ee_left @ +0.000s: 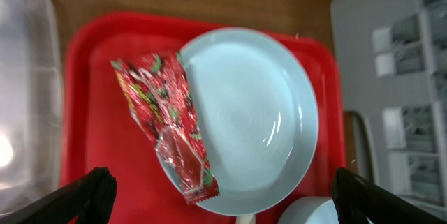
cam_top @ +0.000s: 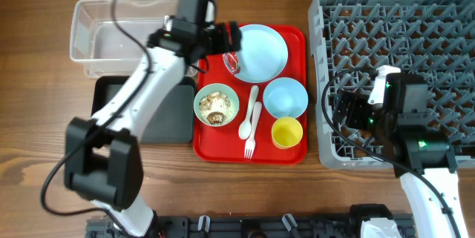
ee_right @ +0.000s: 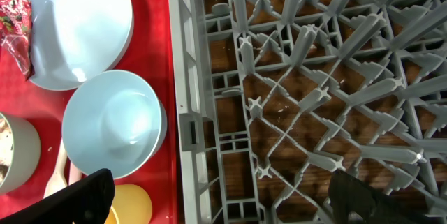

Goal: Sort waste into correct bins and load items into the dishwasher rack
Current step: 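Reach the left gripper back to the plate toward the red wrapper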

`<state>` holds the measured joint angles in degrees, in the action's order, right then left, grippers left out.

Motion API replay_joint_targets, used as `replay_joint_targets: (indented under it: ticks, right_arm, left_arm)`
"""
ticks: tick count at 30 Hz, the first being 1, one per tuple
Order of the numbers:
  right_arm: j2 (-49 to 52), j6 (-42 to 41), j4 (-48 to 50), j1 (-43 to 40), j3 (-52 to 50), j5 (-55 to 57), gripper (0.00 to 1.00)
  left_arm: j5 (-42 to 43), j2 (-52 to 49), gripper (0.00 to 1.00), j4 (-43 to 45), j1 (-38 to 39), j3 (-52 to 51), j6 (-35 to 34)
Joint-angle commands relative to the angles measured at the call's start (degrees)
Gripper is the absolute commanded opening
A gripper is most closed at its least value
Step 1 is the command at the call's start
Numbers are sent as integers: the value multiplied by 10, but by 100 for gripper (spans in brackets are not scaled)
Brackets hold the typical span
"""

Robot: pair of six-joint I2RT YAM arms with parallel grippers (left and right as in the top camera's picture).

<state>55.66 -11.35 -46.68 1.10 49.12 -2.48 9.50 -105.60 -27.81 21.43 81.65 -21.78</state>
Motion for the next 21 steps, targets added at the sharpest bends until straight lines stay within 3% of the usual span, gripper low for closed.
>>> replay_joint_targets:
  ticks: [1, 8, 14, 18, 21]
  right_arm:
    - [1, -8, 2, 1, 13, 10, 100]
    - [1, -8, 1, 1, 13, 10, 100]
    - [1, -8, 1, 1, 13, 10, 100]
    - [1, -8, -1, 1, 13, 10, 100]
    - [1, -8, -1, 1, 13, 10, 100]
  left_arm:
    - [-76, -49, 100, 4, 25, 1, -15]
    - [-109, -111, 98, 45, 35, 1, -14]
    - [-109, -134, 80, 74, 35, 1, -14]
    - [-109, -137, 55, 83, 34, 1, -14]
    - [-109, -137, 51, 81, 34, 1, -14]
